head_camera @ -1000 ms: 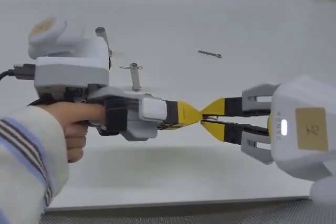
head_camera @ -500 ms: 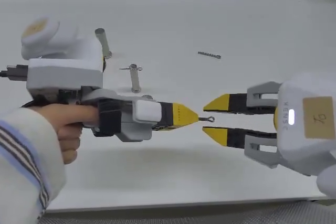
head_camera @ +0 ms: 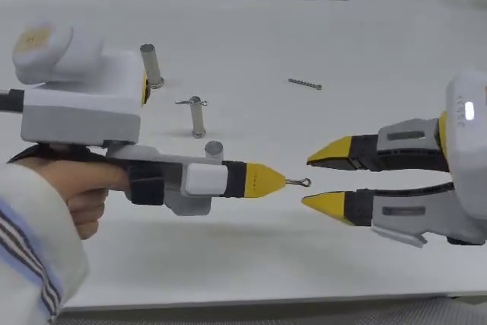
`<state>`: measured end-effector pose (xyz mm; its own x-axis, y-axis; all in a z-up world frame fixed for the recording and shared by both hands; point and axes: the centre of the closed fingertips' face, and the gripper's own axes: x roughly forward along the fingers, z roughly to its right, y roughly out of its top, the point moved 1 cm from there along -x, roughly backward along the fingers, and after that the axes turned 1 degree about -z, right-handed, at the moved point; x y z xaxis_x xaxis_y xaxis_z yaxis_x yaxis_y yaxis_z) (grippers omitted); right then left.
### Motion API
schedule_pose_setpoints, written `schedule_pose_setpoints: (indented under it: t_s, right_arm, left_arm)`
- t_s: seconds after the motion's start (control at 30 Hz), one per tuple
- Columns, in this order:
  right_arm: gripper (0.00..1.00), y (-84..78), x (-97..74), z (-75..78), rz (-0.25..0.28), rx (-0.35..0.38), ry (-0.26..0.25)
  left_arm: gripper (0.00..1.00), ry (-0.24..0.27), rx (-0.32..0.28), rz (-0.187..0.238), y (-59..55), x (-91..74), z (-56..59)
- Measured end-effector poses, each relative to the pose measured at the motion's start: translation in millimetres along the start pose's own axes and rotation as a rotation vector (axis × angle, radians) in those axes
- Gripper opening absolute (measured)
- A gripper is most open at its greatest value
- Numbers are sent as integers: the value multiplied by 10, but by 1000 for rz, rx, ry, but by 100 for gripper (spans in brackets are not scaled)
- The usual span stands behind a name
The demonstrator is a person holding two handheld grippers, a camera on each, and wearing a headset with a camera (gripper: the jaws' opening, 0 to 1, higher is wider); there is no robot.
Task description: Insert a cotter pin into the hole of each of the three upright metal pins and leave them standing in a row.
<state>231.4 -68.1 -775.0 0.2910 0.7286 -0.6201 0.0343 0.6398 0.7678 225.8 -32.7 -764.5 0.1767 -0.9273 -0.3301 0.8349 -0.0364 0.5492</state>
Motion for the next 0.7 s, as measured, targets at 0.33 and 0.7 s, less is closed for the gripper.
schedule_pose_setpoints:
  t_s: [0.33, 0.7]
  right_arm:
    - [22, 3, -14, -104, 36, 147, 117]
    - [20, 96, -3, -163, 94, 215, 181]
  left_arm:
    - [0, -18, 244, -23, -28, -17, 65]
    - [0, -21, 406, -63, -71, -52, 55]
